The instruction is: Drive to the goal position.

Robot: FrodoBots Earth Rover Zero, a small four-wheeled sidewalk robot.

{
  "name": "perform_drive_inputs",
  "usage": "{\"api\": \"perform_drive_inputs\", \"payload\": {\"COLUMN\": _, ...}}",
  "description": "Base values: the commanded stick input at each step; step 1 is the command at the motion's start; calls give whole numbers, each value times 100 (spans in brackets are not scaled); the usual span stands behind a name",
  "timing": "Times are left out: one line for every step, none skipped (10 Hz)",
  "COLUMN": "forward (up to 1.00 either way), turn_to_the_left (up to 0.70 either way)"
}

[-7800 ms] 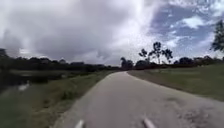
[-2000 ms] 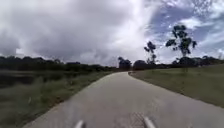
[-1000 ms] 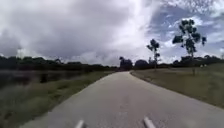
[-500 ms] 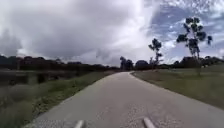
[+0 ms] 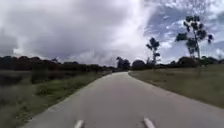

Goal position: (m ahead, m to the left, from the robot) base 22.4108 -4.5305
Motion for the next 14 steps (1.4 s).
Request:
{"api": "perform_drive_inputs", "payload": {"forward": 70, "turn_to_the_left": 0}}
{"api": "perform_drive_inputs", "payload": {"forward": 70, "turn_to_the_left": 0}}
{"api": "perform_drive_inputs", "payload": {"forward": 70, "turn_to_the_left": 0}}
{"api": "perform_drive_inputs", "payload": {"forward": 70, "turn_to_the_left": 0}}
{"api": "perform_drive_inputs", "payload": {"forward": 70, "turn_to_the_left": 0}}
{"api": "perform_drive_inputs", "payload": {"forward": 70, "turn_to_the_left": 0}}
{"api": "perform_drive_inputs", "payload": {"forward": 70, "turn_to_the_left": 0}}
{"api": "perform_drive_inputs", "payload": {"forward": 70, "turn_to_the_left": 0}}
{"api": "perform_drive_inputs", "payload": {"forward": 70, "turn_to_the_left": 0}}
{"api": "perform_drive_inputs", "payload": {"forward": 70, "turn_to_the_left": 0}}
{"api": "perform_drive_inputs", "payload": {"forward": 70, "turn_to_the_left": 0}}
{"api": "perform_drive_inputs", "payload": {"forward": 70, "turn_to_the_left": 0}}
{"api": "perform_drive_inputs", "payload": {"forward": 70, "turn_to_the_left": 0}}
{"api": "perform_drive_inputs", "payload": {"forward": 70, "turn_to_the_left": 0}}
